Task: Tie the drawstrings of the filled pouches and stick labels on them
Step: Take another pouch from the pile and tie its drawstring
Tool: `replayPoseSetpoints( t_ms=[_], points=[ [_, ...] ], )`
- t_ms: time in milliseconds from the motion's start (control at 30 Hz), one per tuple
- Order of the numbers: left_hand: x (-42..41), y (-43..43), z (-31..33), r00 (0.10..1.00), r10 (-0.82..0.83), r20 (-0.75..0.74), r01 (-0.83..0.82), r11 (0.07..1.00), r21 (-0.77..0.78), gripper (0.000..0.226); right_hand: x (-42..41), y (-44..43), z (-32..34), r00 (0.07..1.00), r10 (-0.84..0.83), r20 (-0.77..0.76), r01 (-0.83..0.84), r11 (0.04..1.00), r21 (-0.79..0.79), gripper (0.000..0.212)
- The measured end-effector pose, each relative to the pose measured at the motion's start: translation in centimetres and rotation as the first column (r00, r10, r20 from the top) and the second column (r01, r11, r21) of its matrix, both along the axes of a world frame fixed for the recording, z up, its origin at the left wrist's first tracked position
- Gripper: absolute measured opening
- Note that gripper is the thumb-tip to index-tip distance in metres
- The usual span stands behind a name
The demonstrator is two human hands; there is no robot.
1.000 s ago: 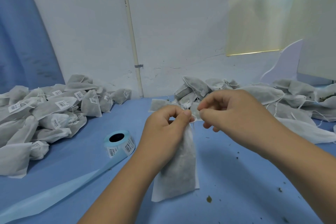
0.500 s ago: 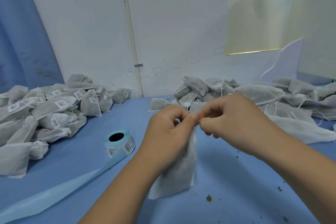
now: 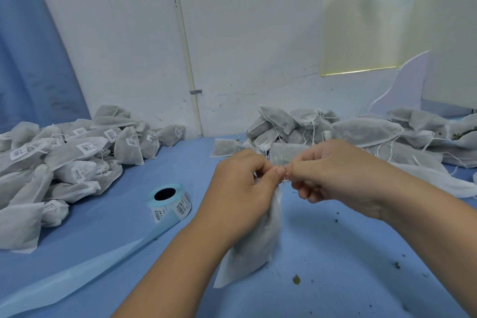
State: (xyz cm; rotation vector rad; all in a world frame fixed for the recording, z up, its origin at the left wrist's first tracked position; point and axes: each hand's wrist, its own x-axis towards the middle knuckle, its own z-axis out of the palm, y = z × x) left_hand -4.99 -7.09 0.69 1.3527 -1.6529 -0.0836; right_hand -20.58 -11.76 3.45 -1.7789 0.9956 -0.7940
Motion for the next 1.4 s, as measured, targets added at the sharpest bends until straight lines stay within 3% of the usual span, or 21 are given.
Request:
replayPoseSetpoints(
  t_ms=[167,433,633,767,1033,1400],
  points=[
    [0.1,-0.1,0.0,0.999,0.022,-0.023,-0.022,0.999,0.037,0.027,0.1,0.0,-0.2,1.0,0.015,-0.019,-0.015,1.0,-0.002,0.02],
    [0.2,0.3,0.4,0.943,-0.026,-0.331,0.104,0.969,0.223,0.032,0.1,0.0,0.0,1.0,0.001,0.018,-0.002,1.0,0.028,0.015],
    [-0.3,0.5,0.2,0.731,-0.112,-0.673,0.371,0.893,0.254,0.026,0.1,0.3,0.4,1.0,-0.019,0.013,0.02,0.998,-0.064,0.018],
    [-0.5,0.8,0.3,0.624,-0.164,-0.764,0.472,0.858,0.202,0.023,0.0,0.6,0.7,0.999,-0.042,-0.014,0.04,0.992,-0.124,0.019],
    [-0.5,0.4,0.0,0.701,-0.079,-0.709,0.316,0.925,0.21,0.024,0.6,1.3,0.6,0.97,-0.23,-0.08,0.167,0.867,-0.47,0.01],
    [-0.4,0.3,0.0,0.872,-0.023,-0.49,0.117,0.98,0.162,0.023,0.4,1.2,0.4,0.952,-0.224,-0.207,0.085,0.848,-0.524,0.022]
  ],
)
